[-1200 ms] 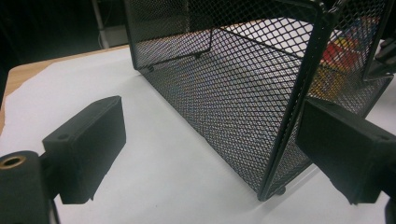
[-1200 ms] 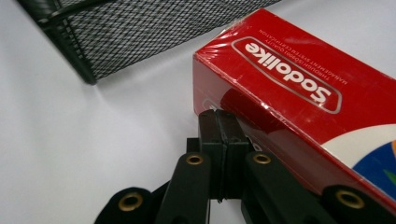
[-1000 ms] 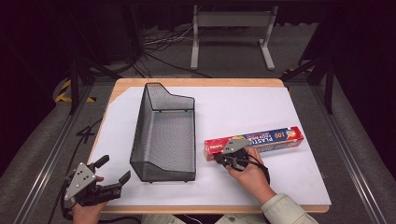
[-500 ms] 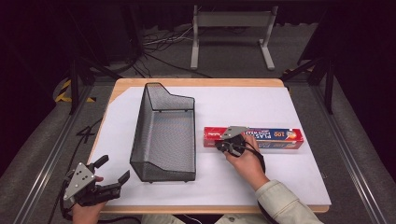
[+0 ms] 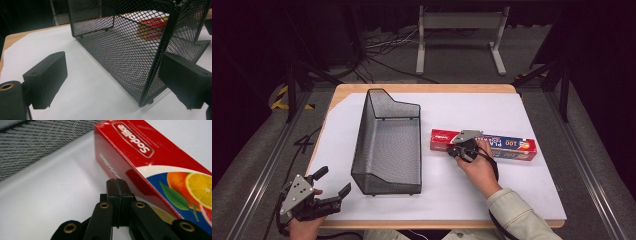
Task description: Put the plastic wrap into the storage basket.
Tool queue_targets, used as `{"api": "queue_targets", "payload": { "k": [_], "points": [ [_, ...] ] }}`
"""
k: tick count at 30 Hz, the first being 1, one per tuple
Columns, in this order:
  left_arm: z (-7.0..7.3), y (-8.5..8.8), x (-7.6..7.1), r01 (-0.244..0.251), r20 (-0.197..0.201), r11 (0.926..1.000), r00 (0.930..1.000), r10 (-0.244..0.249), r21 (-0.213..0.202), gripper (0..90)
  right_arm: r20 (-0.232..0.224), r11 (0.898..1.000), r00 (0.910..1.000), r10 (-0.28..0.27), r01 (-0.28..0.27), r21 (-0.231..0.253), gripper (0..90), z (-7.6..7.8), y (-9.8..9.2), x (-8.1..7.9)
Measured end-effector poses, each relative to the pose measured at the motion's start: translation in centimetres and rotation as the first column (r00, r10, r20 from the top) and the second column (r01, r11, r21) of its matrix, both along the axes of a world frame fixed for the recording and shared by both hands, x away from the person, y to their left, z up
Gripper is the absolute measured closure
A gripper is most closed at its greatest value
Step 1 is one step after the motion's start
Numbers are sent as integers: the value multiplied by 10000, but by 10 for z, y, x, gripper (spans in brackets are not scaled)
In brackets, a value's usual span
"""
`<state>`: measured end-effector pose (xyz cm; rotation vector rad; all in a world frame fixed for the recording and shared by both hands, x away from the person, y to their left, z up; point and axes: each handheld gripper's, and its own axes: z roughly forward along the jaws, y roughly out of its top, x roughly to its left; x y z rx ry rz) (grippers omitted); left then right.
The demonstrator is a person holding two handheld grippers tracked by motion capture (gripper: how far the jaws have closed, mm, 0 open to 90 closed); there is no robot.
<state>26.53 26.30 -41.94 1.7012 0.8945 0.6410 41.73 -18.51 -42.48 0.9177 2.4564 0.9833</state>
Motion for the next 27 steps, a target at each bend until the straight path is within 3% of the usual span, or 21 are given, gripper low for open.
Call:
{"api": "queue_targets", "payload": {
  "k": [3, 4, 8, 16, 27],
  "points": [
    [0, 0, 0, -4, -29, 10000, 10000, 4, -14, 94, -485, 9962, 9981, 376, -336, 800, 900, 9, -4, -5],
    [0, 0, 1, -16, -20, 10000, 10000, 16, -38, 94, -325, 9949, 9980, 547, -517, 866, 900, 19, -7, -9],
    [0, -1, 0, -12, -8, 10000, 10000, 12, 36, 94, -66, 9940, 9987, 509, -500, 977, 900, 34, -16, -11],
    [-1, -1, 1, -34, -45, 10000, 10000, 34, 25, 94, 222, 9892, 9987, -455, 419, 1404, 900, 65, -58, -4],
    [-1, -1, 1, -59, -105, 10000, 9999, 60, 49, 94, 258, 9811, 9871, -1579, 1539, 1172, 900, 83, -102, 12]
  ]
}}
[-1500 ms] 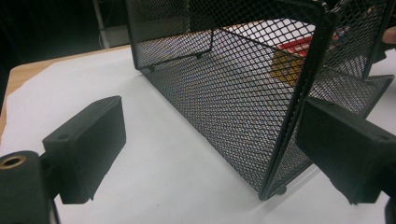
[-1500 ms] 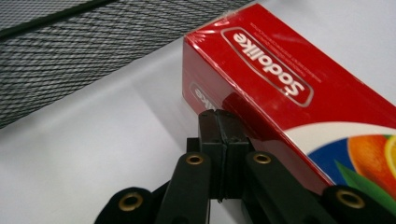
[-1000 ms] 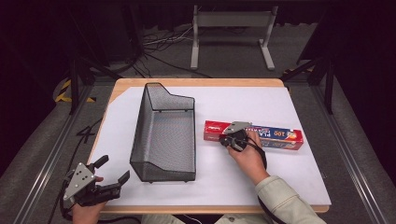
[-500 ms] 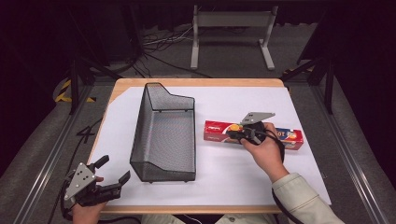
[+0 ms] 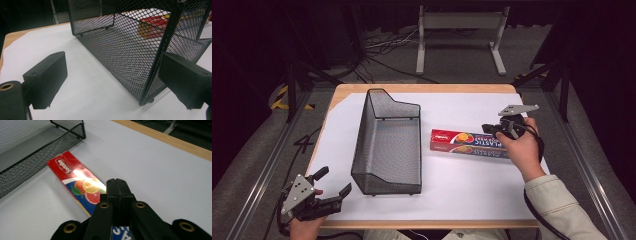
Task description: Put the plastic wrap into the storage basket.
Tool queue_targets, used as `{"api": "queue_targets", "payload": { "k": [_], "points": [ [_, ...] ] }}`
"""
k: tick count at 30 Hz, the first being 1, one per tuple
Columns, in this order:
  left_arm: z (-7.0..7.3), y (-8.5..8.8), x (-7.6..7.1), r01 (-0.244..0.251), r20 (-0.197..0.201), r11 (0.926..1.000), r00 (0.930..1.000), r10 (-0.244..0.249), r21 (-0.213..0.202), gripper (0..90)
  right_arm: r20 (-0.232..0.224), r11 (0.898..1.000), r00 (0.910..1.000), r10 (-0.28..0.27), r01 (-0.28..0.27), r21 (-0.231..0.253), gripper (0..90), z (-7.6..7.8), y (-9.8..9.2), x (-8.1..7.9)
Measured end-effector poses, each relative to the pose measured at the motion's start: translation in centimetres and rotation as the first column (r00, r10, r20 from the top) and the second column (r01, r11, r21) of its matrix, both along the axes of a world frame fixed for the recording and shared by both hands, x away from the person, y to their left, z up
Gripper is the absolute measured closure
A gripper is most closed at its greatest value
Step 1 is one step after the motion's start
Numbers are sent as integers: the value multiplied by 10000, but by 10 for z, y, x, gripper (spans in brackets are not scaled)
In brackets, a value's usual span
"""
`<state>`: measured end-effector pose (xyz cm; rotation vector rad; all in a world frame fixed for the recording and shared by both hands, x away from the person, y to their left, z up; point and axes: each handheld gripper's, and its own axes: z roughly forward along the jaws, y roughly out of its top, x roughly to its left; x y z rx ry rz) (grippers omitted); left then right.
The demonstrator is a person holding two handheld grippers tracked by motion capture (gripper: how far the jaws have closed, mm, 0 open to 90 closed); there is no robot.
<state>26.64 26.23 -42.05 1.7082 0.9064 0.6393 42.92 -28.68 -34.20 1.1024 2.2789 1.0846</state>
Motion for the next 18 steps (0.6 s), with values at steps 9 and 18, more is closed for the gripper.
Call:
{"api": "queue_targets", "payload": {
  "k": [9, 18],
  "points": [
    [0, 0, 1, -13, 3, 10000, 10000, 13, 21, 94, -99, 9955, 9958, -906, 903, -276, 900, 8, -35, 15],
    [-1, -1, 1, -4, -11, 10000, 10000, 4, 33, 94, -170, 9850, 9861, -1655, 1645, -516, 900, 7, -64, 28]
  ]
}}
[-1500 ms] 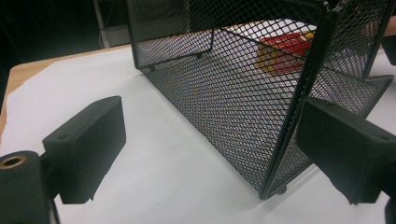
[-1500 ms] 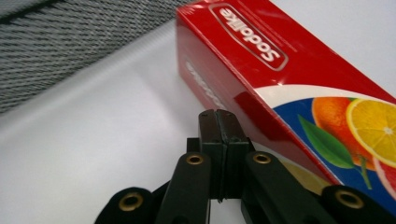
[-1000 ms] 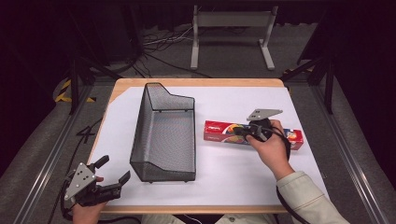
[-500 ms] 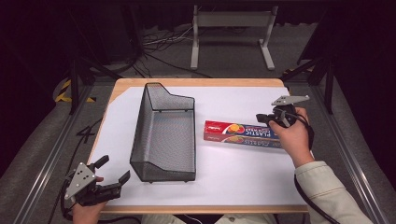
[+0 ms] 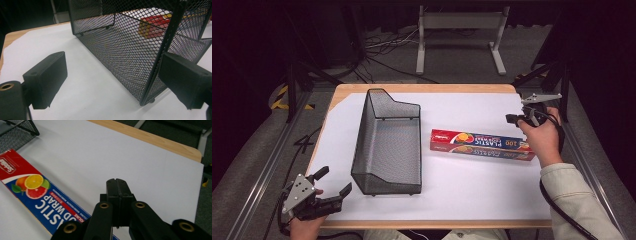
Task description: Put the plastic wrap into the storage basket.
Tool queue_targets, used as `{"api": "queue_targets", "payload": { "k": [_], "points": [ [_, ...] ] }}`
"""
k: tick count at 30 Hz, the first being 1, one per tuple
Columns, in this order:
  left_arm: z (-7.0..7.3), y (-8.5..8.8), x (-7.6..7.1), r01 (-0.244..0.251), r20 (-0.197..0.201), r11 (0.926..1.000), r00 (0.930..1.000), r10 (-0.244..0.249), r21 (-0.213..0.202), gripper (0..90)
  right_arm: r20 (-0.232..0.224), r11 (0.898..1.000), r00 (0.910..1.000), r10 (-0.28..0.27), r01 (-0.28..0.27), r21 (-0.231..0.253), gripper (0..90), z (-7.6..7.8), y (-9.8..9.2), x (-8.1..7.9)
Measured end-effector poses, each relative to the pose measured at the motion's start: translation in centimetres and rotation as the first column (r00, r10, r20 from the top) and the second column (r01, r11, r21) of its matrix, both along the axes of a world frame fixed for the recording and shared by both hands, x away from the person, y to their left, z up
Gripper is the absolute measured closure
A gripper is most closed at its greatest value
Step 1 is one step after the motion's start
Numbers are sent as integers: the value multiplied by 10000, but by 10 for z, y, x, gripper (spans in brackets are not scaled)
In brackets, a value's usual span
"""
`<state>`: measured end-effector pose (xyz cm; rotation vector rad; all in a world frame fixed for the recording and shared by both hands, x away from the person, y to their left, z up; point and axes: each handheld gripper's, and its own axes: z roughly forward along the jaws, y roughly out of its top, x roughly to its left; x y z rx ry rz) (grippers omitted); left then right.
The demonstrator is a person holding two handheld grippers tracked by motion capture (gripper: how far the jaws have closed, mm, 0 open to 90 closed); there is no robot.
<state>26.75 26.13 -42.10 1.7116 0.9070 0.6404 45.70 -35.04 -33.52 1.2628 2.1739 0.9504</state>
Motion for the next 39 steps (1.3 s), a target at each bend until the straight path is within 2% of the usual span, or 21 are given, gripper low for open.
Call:
{"api": "queue_targets", "payload": {
  "k": [3, 6, 12, 15, 19, 23, 27, 36, 39],
  "points": [
    [0, 0, 0, 4, -2, 10000, 10000, -4, 13, 94, -171, 9995, 9997, -154, 149, -289, 900, -7, -7, 4],
    [0, 0, 0, 28, -47, 10000, 10000, -28, -12, 94, -632, 9975, 9974, -347, 307, -642, 900, -22, -14, 9],
    [0, -1, 1, 8, -65, 10000, 10000, -8, 37, 94, -1353, 9955, 9881, -732, 641, -704, 900, -45, -26, 13],
    [0, -1, 0, 14, -54, 9999, 10000, -14, 110, 94, -1644, 9945, 9837, -724, 586, -869, 900, -52, -31, 13],
    [0, -2, 0, 7, -44, 9999, 10000, -7, 122, 94, -2062, 9940, 9752, -802, 628, -896, 900, -56, -35, 11],
    [0, -3, 0, 43, -19, 9997, 10000, -43, 227, 94, -2123, 9961, 9741, -780, 671, -581, 900, -57, -38, 8],
    [0, -3, 0, 26, -29, 9997, 10000, -25, 253, 94, -2253, 9966, 9715, -742, 639, -525, 900, -57, -39, 4],
    [0, -4, 0, 64, -29, 9996, 10000, -63, 266, 93, -2896, 9972, 9563, -415, 213, -723, 900, -54, -35, -17],
    [-1, -3, 0, 43, -69, 9997, 10000, -41, 248, 93, -3061, 9981, 9515, -313, 133, -608, 900, -53, -34, -27]
  ]
}}
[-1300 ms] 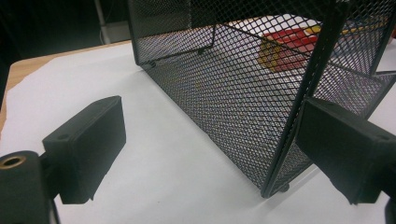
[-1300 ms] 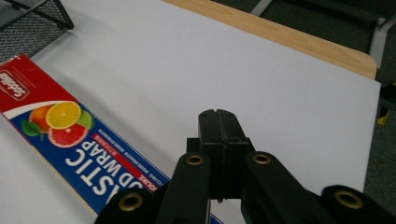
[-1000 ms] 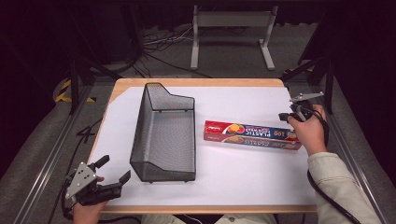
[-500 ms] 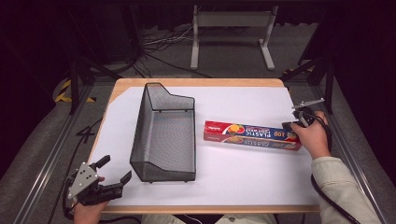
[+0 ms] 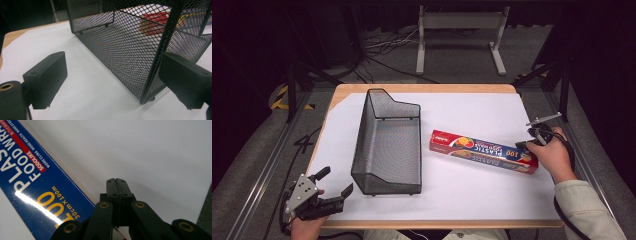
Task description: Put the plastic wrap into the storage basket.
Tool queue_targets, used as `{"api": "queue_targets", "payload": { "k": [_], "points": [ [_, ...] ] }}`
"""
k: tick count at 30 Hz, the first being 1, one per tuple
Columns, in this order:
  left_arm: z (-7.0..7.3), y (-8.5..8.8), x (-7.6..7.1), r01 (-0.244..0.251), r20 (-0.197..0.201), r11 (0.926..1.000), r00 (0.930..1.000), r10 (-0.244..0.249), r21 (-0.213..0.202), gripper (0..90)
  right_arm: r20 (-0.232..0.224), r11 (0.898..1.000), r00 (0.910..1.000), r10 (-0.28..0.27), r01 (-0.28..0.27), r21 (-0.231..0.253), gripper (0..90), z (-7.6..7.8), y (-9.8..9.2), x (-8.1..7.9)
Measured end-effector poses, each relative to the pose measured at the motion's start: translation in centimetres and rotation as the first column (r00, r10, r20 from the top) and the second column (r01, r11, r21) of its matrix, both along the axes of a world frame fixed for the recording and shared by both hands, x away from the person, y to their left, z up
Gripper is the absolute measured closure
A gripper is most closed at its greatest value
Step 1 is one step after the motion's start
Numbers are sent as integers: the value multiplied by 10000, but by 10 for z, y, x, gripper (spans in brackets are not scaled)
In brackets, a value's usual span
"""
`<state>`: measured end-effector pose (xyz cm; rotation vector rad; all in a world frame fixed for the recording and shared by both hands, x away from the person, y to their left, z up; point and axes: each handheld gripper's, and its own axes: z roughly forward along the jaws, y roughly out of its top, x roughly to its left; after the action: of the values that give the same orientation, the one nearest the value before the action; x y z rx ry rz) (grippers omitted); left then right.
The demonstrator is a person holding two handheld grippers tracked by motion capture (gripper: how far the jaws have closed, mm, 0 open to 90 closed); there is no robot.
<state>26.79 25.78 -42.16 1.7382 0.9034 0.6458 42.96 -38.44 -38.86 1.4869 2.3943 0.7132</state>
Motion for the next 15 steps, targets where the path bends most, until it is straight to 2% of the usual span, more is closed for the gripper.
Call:
{"api": "queue_targets", "payload": {
  "k": [6, 10, 15],
  "points": [
    [0, 0, 0, 3, 28, 10000, 10000, -3, -1, 93, -346, 9988, 9982, 484, -486, -44, 900, 1, 7, -27],
    [0, -1, 0, -1, 18, 10000, 10000, 2, -17, 93, -405, 9974, 9966, 723, -723, 0, 900, 1, 10, -39],
    [1, 0, -1, -2, 11, 10000, 10000, 2, 16, 93, -558, 9956, 9945, 888, -870, 337, 900, -2, 16, -60]
  ]
}}
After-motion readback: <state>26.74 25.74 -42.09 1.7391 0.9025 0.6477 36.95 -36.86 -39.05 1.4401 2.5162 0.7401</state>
